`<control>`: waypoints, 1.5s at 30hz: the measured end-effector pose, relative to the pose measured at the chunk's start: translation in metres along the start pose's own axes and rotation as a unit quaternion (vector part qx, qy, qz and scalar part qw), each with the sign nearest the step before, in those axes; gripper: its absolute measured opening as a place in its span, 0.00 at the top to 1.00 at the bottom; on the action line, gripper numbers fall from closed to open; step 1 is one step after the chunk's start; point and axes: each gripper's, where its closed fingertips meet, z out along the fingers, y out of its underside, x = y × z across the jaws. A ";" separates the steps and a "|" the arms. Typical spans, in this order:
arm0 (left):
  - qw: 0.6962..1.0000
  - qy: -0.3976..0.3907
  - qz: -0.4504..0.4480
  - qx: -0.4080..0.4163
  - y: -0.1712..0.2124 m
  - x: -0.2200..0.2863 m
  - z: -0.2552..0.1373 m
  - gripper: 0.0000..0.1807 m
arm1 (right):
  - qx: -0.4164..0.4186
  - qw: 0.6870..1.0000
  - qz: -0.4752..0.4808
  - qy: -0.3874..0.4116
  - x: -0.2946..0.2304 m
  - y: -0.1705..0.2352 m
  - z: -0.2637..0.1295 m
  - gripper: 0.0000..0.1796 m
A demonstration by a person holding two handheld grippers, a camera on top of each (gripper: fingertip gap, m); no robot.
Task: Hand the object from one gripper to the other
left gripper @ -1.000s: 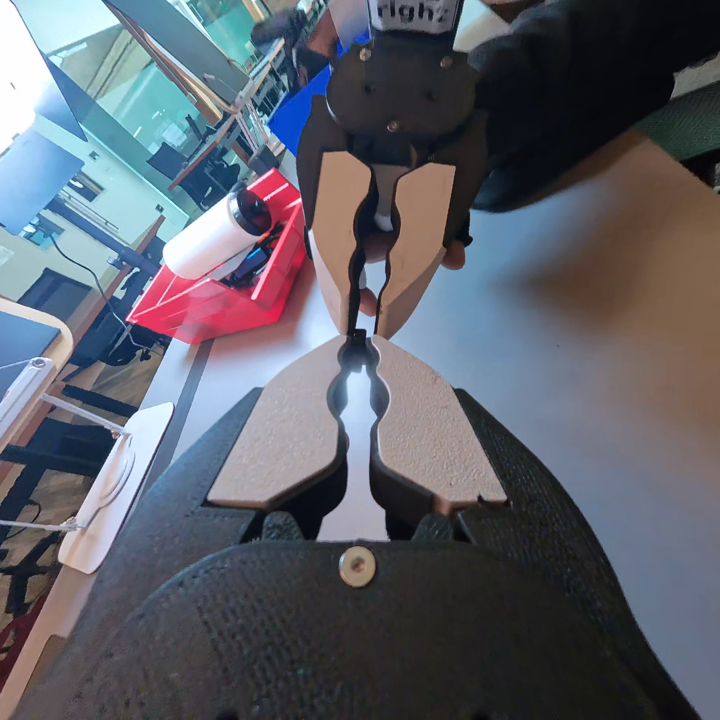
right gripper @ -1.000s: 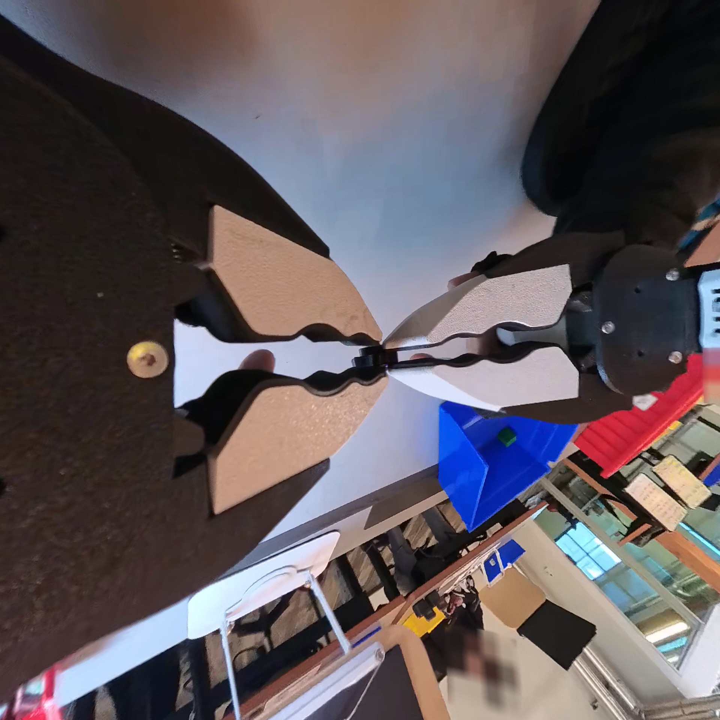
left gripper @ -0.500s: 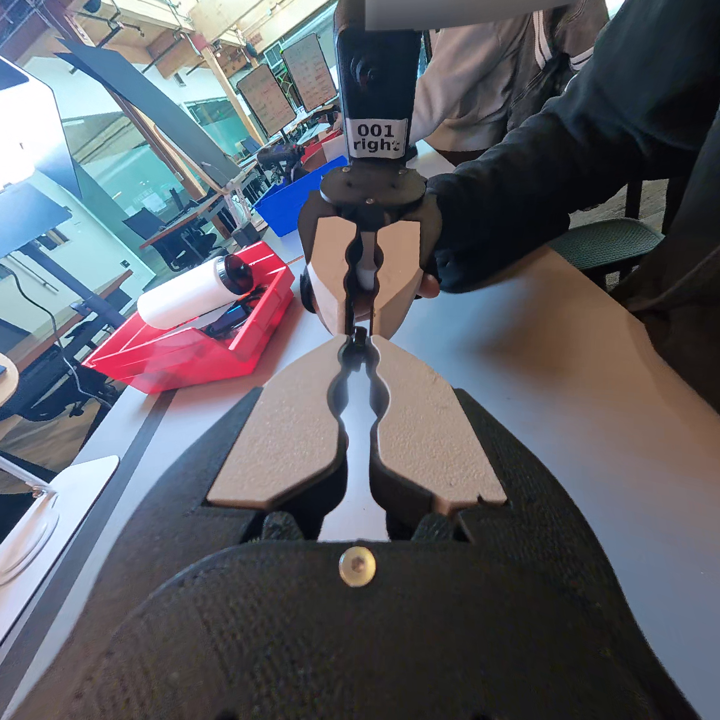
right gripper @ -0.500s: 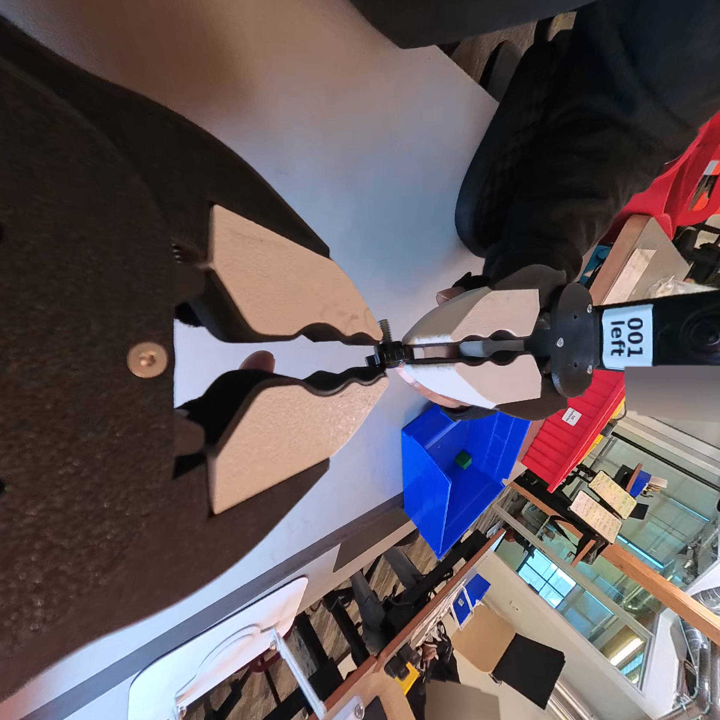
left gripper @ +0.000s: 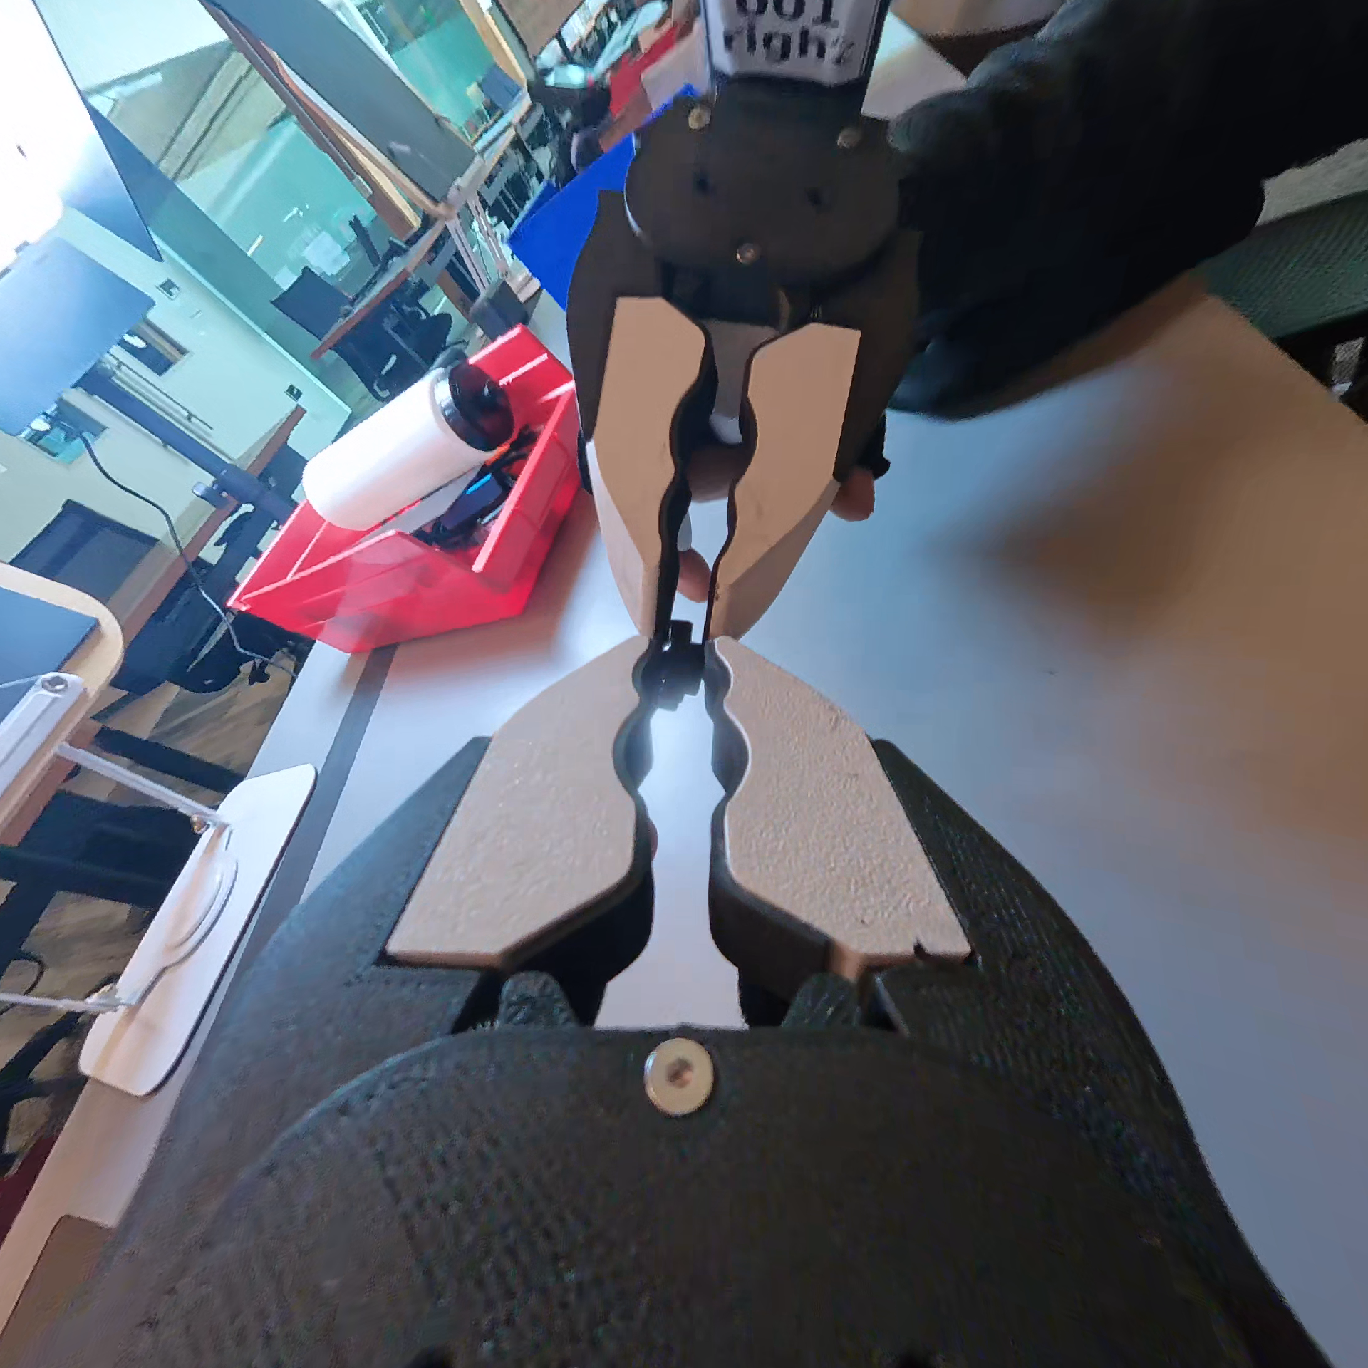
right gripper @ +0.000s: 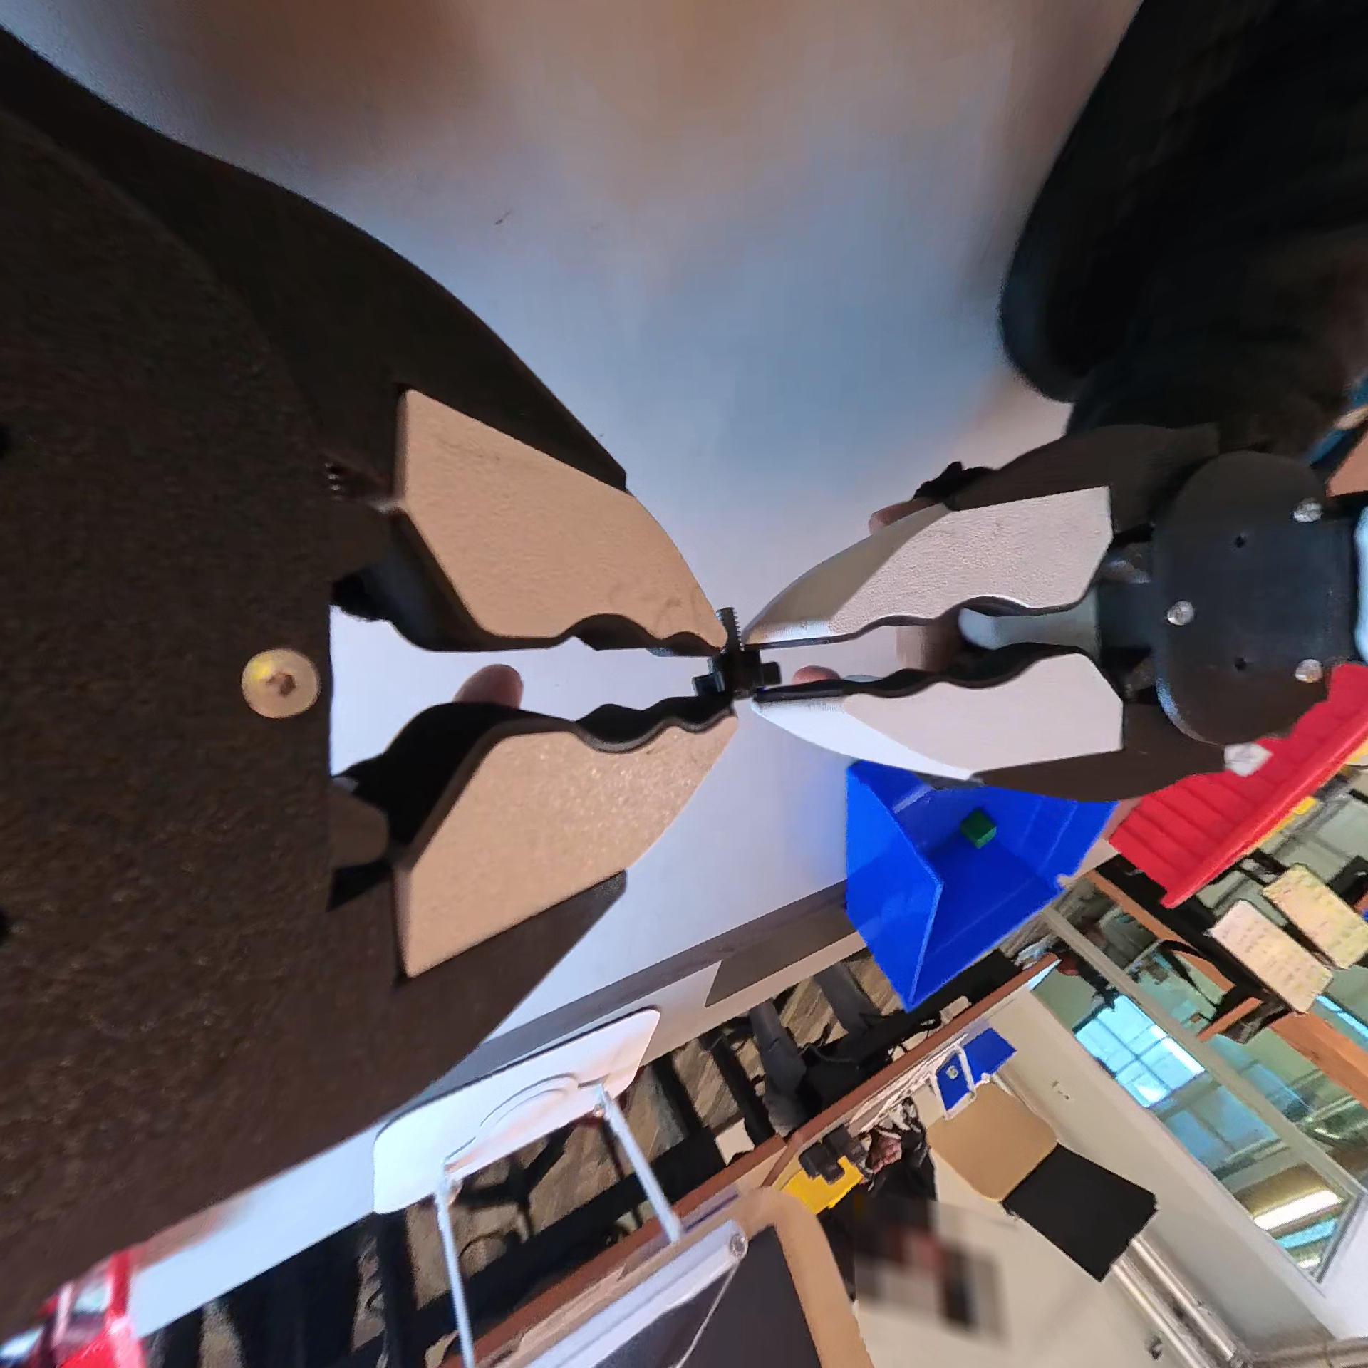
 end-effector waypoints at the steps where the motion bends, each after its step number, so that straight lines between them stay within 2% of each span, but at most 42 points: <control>1: 1.000 0.004 -0.007 0.013 -0.004 0.000 -0.002 0.94 | 0.018 1.000 0.009 -0.005 0.000 -0.005 -0.002 0.94; 7: 0.990 0.045 -0.071 0.114 -0.032 0.002 -0.015 0.95 | 0.082 0.994 0.059 -0.045 -0.004 -0.018 -0.008 0.89; 10: 0.988 0.056 -0.073 0.122 -0.034 0.006 -0.015 0.95 | 0.101 0.992 0.055 -0.046 -0.006 -0.026 -0.010 0.95; 12: 0.988 0.055 -0.073 0.122 -0.033 0.006 -0.015 0.95 | 0.094 0.993 0.049 -0.043 -0.006 -0.025 -0.011 0.95; 22: 0.999 0.025 -0.030 0.014 -0.003 0.001 -0.005 0.93 | -0.005 1.000 0.022 -0.015 -0.001 0.002 -0.001 0.97; 32: 0.998 0.017 -0.023 -0.047 0.018 0.002 0.004 0.94 | -0.100 0.993 -0.066 0.019 0.000 0.022 0.004 0.97; 45: 0.997 0.014 0.017 -0.068 0.025 0.007 0.009 0.97 | -0.125 0.989 -0.074 0.009 -0.006 0.032 0.009 0.97</control>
